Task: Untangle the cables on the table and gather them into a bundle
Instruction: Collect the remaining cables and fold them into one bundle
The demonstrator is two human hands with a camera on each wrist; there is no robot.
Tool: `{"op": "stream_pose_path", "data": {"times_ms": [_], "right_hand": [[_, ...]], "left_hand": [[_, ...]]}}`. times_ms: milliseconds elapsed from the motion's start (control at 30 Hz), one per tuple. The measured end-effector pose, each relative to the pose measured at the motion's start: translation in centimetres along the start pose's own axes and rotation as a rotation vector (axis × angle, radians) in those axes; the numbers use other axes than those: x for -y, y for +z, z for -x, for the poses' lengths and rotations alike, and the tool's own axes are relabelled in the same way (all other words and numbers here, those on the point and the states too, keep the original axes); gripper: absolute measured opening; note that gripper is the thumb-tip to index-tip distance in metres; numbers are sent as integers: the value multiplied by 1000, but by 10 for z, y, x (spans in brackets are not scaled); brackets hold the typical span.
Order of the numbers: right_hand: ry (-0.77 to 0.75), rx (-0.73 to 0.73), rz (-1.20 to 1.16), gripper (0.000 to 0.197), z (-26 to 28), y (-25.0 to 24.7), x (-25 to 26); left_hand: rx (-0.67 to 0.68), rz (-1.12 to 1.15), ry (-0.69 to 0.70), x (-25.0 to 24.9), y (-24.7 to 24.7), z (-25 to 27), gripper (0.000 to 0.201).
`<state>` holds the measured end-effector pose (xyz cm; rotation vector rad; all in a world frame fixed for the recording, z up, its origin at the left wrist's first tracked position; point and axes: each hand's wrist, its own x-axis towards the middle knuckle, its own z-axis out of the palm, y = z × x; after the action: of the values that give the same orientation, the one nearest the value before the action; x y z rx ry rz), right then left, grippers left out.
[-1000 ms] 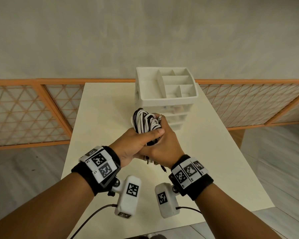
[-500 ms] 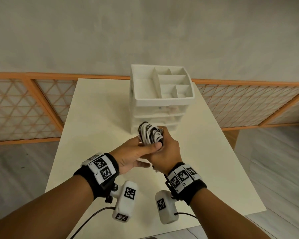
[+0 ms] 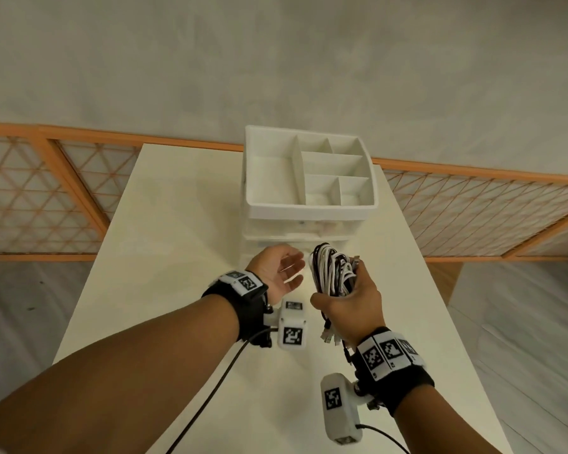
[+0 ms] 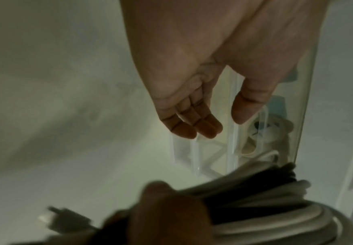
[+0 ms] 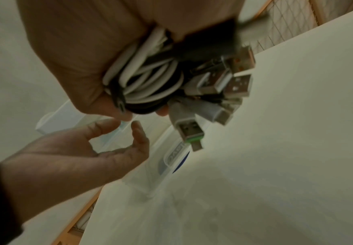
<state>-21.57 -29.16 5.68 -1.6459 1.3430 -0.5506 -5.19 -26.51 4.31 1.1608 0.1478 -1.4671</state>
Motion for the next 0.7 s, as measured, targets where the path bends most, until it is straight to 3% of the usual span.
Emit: {"op": "stream_pose_path", "data": {"times_ms": [200,533,633,700], "right_hand": [[-11,39,-50,54,-5,-2,-8],[-80,54,-53,52,5,-18,15],[-120,60,-28,54,6,-22,26],[-153,80,-26,54,8,-26,38]], "left_hand": [[69,204,-67,-4,15,-15,13],[64,122,-147,64,-11,24,10],[98,-3,-136,67,-20,46,15],[79,-264,3,56,-22,61,19]]}}
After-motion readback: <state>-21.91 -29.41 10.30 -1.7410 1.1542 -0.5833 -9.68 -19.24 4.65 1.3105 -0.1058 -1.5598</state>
